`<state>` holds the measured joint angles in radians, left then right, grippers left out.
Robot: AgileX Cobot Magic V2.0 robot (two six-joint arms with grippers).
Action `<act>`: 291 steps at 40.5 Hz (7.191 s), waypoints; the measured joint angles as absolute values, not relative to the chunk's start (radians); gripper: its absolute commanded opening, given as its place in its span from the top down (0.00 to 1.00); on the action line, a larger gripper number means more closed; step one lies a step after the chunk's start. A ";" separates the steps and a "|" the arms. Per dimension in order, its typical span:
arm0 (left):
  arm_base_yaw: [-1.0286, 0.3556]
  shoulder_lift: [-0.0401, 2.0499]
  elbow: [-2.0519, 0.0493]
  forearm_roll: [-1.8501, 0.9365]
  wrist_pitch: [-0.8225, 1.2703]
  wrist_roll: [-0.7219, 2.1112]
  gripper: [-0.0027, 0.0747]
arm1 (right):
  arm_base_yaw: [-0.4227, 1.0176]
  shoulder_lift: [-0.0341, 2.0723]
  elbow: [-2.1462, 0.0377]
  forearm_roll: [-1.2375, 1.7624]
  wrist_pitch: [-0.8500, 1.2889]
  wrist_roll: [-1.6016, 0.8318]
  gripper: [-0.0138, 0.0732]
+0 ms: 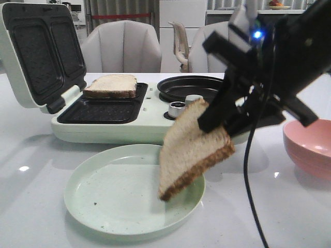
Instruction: Make breakfast with bread and shrimp
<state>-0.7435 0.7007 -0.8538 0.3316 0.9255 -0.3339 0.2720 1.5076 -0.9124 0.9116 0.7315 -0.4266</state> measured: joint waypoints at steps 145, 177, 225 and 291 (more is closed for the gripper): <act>-0.309 1.323 -1.452 0.306 1.247 -0.065 0.40 | 0.286 0.823 -0.789 0.114 0.920 -0.079 0.19; 0.165 1.737 -1.490 -0.518 0.743 0.330 0.68 | 0.286 0.823 -0.789 0.114 0.921 -0.079 0.19; -0.368 1.303 -1.253 -0.474 0.707 0.437 0.84 | 0.286 0.823 -0.789 0.114 0.921 -0.079 0.19; -0.425 0.710 -0.697 -0.429 0.680 0.440 0.84 | -0.116 1.438 -0.949 0.071 0.661 -0.070 0.19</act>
